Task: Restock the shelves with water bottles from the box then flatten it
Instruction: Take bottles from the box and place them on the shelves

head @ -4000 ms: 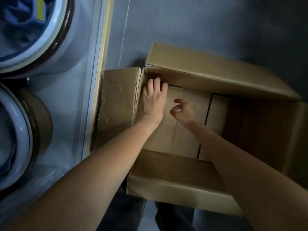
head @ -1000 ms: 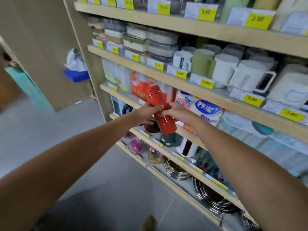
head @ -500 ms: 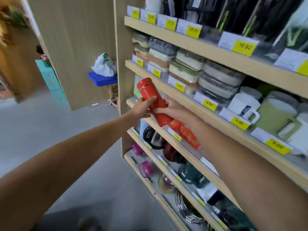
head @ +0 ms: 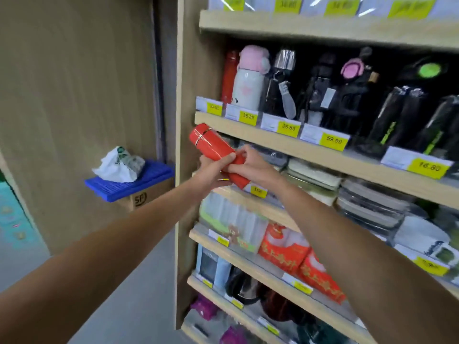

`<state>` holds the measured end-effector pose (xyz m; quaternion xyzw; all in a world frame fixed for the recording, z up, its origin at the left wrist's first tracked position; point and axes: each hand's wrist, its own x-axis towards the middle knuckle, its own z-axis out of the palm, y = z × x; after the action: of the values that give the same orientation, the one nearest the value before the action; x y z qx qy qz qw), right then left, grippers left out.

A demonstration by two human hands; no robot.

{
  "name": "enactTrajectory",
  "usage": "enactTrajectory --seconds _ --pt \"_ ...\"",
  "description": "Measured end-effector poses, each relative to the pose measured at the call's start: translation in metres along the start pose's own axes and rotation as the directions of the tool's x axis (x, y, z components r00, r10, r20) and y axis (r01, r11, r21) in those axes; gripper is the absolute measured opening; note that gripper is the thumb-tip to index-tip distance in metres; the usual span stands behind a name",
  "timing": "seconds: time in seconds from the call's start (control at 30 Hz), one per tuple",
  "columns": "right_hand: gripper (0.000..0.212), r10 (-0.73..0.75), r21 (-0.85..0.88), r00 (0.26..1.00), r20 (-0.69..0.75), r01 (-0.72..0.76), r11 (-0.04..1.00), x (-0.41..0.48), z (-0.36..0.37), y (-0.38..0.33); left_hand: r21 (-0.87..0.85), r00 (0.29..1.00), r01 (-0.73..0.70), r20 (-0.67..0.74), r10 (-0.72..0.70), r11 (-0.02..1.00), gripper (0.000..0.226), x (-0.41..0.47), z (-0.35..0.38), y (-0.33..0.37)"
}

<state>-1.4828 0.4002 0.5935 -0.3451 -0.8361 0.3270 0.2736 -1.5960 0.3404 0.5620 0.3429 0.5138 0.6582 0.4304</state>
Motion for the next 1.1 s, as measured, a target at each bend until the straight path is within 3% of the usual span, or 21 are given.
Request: enactTrajectory --seconds 0.13,0.27,0.43,0.5,0.67,0.77,0.9,1.1 --pt "0.036 -0.113 -0.051 0.988 -0.102 0.108 0.993 0.039 -0.001 -0.045 -0.009 0.984 -0.180 -0.014 0.179 0.984 0.077 0.037 -0.024 0.043" --pt "0.045 -0.260 -0.318 0.956 -0.136 0.206 0.926 0.071 -0.008 -0.075 -0.029 0.942 -0.336 -0.025 0.335 0.941 0.084 0.061 -0.035 0.072" --pt "0.050 -0.382 -0.419 0.889 -0.252 0.255 0.871 0.106 -0.012 -0.094 0.181 0.765 -0.633 -0.005 0.644 0.753 0.084 0.081 -0.037 0.116" --pt "0.050 -0.403 -0.415 0.864 -0.303 0.261 0.872 0.115 -0.013 -0.098 0.263 0.710 -0.686 0.036 0.703 0.679 0.084 0.088 -0.038 0.128" --pt "0.038 -0.423 -0.513 0.799 -0.428 0.170 0.841 0.124 -0.022 -0.098 0.387 0.654 -0.724 0.121 0.747 0.571 0.085 0.113 -0.036 0.143" --pt "0.043 -0.454 -0.597 0.704 -0.546 0.053 0.800 0.128 -0.026 -0.090 0.413 0.624 -0.746 0.158 0.765 0.522 0.086 0.134 -0.037 0.148" --pt "0.050 -0.420 -0.621 0.678 -0.604 -0.069 0.781 0.133 -0.023 -0.075 0.458 0.654 -0.714 0.167 0.738 0.530 0.086 0.155 -0.040 0.146" --pt "0.054 -0.387 -0.635 0.692 -0.610 -0.134 0.761 0.137 -0.017 -0.064 0.504 0.739 -0.638 0.189 0.647 0.582 0.086 0.182 -0.042 0.140"
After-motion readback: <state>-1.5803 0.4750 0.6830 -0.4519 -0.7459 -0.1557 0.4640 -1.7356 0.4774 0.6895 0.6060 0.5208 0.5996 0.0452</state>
